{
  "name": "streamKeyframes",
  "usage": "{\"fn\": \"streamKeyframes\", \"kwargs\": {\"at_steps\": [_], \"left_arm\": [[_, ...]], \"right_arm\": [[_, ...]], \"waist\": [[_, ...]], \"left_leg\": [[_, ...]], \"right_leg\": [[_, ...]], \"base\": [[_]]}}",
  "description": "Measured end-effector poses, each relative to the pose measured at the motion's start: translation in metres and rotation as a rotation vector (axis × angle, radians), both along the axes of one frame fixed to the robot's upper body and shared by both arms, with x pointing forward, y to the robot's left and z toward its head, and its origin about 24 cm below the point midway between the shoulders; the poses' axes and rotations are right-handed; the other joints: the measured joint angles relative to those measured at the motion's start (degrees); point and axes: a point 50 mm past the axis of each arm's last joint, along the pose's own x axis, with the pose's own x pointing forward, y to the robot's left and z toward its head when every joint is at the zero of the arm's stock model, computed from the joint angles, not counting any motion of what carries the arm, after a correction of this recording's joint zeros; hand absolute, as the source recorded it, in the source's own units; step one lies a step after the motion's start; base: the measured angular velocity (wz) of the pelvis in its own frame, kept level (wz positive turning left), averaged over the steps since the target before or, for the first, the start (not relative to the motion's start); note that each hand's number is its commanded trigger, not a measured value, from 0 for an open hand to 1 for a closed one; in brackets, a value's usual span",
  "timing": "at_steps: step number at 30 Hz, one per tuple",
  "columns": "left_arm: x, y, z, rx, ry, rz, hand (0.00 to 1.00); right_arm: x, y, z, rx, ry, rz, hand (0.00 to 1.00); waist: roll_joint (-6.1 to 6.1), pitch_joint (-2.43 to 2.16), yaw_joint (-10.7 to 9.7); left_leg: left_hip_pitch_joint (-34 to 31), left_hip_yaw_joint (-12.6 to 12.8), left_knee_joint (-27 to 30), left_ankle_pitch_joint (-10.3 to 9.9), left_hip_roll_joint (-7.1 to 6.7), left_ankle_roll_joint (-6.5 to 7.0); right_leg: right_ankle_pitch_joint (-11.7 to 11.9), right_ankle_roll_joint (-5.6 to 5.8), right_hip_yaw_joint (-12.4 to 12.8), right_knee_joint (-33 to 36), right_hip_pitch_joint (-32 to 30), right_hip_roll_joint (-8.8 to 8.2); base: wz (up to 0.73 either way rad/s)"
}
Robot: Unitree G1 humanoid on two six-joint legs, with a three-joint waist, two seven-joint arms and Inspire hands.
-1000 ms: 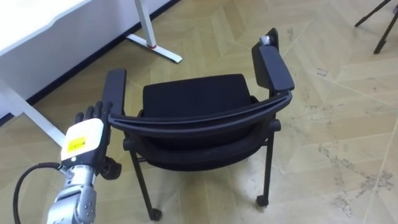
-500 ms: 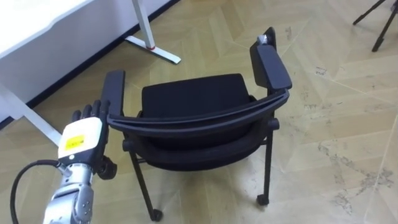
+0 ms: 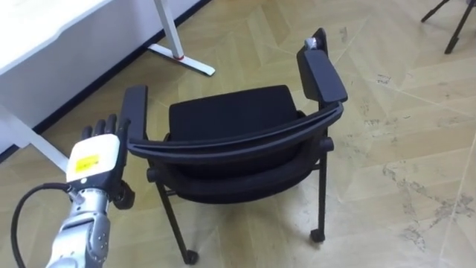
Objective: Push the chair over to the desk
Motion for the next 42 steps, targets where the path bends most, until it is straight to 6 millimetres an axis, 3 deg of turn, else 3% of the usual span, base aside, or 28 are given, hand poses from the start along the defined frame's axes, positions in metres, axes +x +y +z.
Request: {"fn": "streamKeyframes", "kwargs": {"at_steps": [5, 10, 33, 42], "left_arm": [[0.023, -0.022, 0.036, -0.020, -0.162, -0.112, 0.00], [0.022, -0.038, 0.039, -0.019, -0.154, -0.186, 0.00], [0.024, -0.045, 0.049, 0.025, -0.176, -0.226, 0.00], [0.020, -0.064, 0.044, 0.005, -0.133, -0.307, 0.00]], "right_arm": [[0.003, 0.000, 0.000, 0.001, -0.010, 0.016, 0.00], [0.006, 0.000, 0.001, 0.007, -0.010, 0.050, 0.00], [0.013, 0.004, 0.000, 0.009, -0.013, 0.103, 0.00], [0.023, 0.004, 0.001, -0.008, -0.029, 0.107, 0.00]], "waist": [[-0.05, 0.02, 0.03], [-0.11, 0.02, 0.58], [-0.78, 0.00, 0.76], [-0.88, 0.04, 0.29]], "left_leg": [[0.08, 0.14, -0.01, 0.01, -0.04, 0.00], [-0.04, 0.34, 0.02, 0.01, -0.01, 0.00], [-0.93, 0.07, 0.03, 0.01, 0.02, 0.00], [-0.73, 0.08, 0.03, 0.01, 0.00, 0.00]], "right_leg": [[0.03, 0.04, 0.62, -0.27, 0.00, 0.12], [0.03, 0.03, 1.11, -0.56, -0.10, 0.30], [0.05, 0.05, 1.19, -0.65, -0.80, 0.24], [0.04, 0.05, 1.46, -0.62, -0.73, 0.27]], "base": [[-0.06], [-0.04], [0.00], [-0.01]]}}
